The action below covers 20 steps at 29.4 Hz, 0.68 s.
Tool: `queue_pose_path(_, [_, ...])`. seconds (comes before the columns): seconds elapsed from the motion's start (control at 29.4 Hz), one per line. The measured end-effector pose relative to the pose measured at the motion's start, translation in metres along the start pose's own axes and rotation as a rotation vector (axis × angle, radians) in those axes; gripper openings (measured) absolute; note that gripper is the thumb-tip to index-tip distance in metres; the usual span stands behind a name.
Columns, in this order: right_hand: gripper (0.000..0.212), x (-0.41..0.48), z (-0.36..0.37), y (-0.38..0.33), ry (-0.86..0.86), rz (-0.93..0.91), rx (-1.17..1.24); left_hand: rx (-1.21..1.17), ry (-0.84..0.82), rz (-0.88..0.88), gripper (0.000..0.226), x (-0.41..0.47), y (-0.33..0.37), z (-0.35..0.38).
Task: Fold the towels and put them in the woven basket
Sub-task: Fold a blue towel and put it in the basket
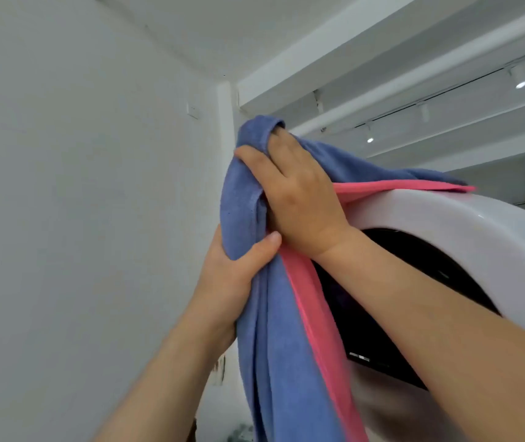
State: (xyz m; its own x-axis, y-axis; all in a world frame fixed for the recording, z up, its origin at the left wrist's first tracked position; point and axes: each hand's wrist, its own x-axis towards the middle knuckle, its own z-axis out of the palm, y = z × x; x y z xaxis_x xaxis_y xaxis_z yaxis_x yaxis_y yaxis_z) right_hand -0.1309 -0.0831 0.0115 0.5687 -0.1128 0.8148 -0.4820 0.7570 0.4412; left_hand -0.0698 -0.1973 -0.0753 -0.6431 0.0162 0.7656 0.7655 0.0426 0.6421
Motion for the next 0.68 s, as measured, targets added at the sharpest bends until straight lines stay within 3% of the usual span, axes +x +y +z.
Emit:
queue_pose_path(0.07, [0.028, -0.004, 0.002, -0.010, -0.108, -0.025, -0.080, -0.080, 0.128, 0.059, 0.030, 0.013, 0.003, 0.007])
queue_pose_path(0.14, [0.038, -0.009, 0.004, 0.005, -0.510, 0.183, -0.087, -0.056, 0.258, 0.051, 0.020, 0.026, -0.007, 0.006])
queue_pose_path(0.2, [0.048, -0.001, 0.000, 0.022, -0.911, 0.278, -0.055, -0.032, 0.382, 0.022, 0.013, 0.041, -0.020, -0.004])
queue_pose_path(0.31, [0.085, 0.037, -0.007, 0.046, -1.331, 0.259, 0.100, -0.012, 0.410, 0.042, 0.018, 0.073, -0.024, -0.015])
queue_pose_path(0.37, [0.108, 0.053, -0.007, 0.057, -1.481, 0.155, 0.010, -0.007, 0.411, 0.093, 0.019, 0.093, -0.019, -0.020])
queue_pose_path(0.44, [0.116, 0.055, -0.002, 0.065, -1.495, 0.069, -0.154, -0.031, 0.418, 0.122, 0.019, 0.116, -0.015, -0.022])
queue_pose_path(0.51, [0.095, 0.049, 0.005, 0.075, -1.393, 0.049, -0.182, -0.038, 0.424, 0.117, 0.019, 0.136, -0.017, -0.018])
queue_pose_path(0.58, [0.063, 0.049, 0.007, 0.089, -1.137, 0.115, -0.153, -0.014, 0.417, 0.108, 0.018, 0.155, -0.022, -0.013])
queue_pose_path(0.68, [0.043, 0.054, 0.008, 0.111, -0.738, 0.254, -0.262, 0.104, 0.317, 0.186, 0.016, 0.188, -0.012, -0.004])
